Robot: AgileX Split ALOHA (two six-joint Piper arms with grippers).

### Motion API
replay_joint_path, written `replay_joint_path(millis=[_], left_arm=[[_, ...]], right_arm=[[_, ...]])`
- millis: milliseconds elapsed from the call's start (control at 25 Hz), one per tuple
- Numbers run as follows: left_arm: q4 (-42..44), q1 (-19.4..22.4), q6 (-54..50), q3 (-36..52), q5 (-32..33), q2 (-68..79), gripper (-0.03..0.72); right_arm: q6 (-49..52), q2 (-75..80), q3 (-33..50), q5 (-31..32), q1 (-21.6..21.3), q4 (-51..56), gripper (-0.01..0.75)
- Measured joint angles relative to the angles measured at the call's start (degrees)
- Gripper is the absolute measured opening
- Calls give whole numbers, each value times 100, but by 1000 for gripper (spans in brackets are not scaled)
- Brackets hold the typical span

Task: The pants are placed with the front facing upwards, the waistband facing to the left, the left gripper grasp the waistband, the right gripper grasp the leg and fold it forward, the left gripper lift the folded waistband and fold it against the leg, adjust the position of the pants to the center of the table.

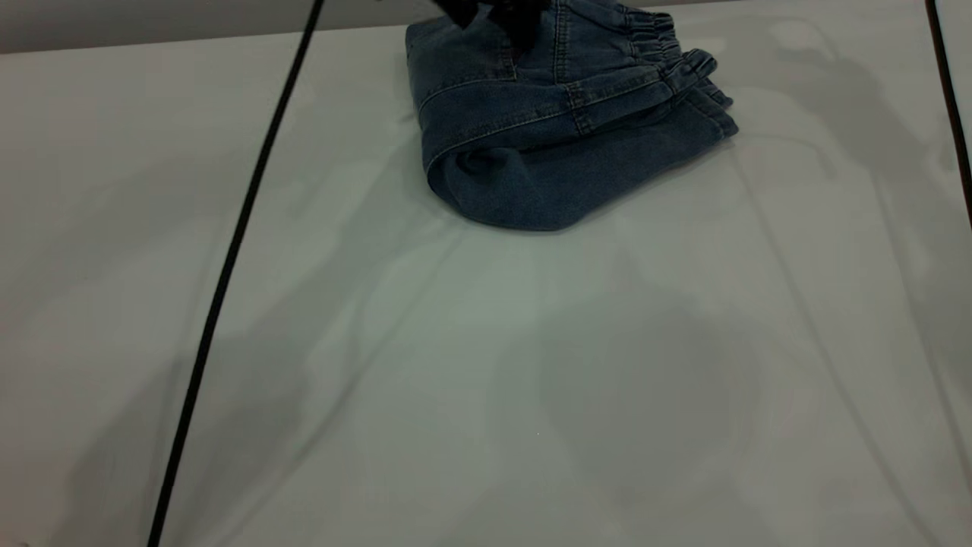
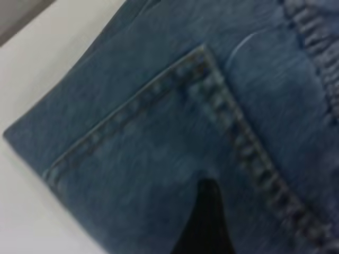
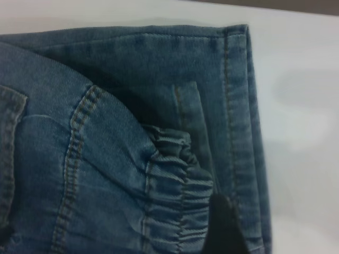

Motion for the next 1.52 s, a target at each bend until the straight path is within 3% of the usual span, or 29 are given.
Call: replay_joint_path(millis=[480, 640, 1040, 1520], left_arm=[[0, -64, 9, 0, 12, 496, 559], [-90, -64, 539, 0, 8, 507, 549], [-1032, -58, 1817, 0, 1046, 507, 498], [-1243, -58, 2942, -5, 2438, 502, 495]], right_arm=[[0, 0, 0, 0, 0, -2, 411], [0, 0, 0, 0, 0, 3, 411], [0, 0, 0, 0, 0, 3, 411], [0, 0, 0, 0, 0, 3, 411]])
